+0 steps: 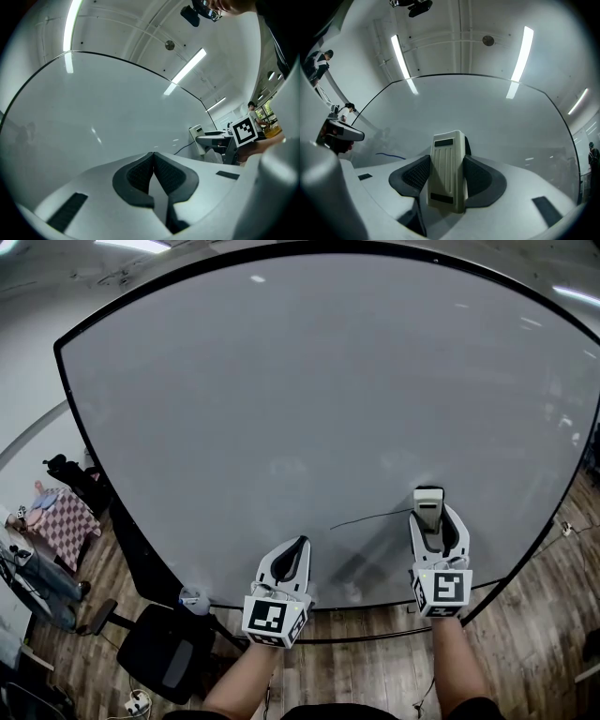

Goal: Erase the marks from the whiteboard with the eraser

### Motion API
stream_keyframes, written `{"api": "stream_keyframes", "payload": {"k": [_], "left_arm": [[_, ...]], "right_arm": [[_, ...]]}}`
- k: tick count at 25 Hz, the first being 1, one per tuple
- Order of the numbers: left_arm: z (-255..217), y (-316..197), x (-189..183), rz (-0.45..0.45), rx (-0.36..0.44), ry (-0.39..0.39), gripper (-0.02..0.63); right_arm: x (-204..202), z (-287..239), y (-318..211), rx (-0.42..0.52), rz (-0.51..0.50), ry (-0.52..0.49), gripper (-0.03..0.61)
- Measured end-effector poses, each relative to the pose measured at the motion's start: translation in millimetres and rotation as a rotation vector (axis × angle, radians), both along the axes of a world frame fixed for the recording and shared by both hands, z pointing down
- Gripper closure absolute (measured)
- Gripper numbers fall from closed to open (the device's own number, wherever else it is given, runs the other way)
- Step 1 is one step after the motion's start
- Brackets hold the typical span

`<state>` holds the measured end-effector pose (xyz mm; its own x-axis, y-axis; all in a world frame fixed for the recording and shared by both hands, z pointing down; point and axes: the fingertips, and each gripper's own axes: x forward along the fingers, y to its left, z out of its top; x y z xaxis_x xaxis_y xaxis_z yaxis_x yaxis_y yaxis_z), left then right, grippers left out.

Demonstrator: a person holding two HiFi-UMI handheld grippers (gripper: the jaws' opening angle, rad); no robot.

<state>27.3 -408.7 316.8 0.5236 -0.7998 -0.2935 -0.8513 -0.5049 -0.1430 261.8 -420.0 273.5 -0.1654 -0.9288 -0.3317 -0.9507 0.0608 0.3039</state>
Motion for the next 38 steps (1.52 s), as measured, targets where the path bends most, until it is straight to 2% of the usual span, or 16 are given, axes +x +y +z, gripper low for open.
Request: {"api": "stream_keyframes", "payload": {"k": [22,38], "left_arm": [[3,9,-19,-0.018,-0.007,0.010,0.594],[-4,23,-52,-0.069,0.022,0.032,0.594]], "right_arm": [[-54,15,-6,-0.070,-0.085,-0.006,0.330],[-147,45,-6,-0.155,-0.233,0.096,0.330]]}}
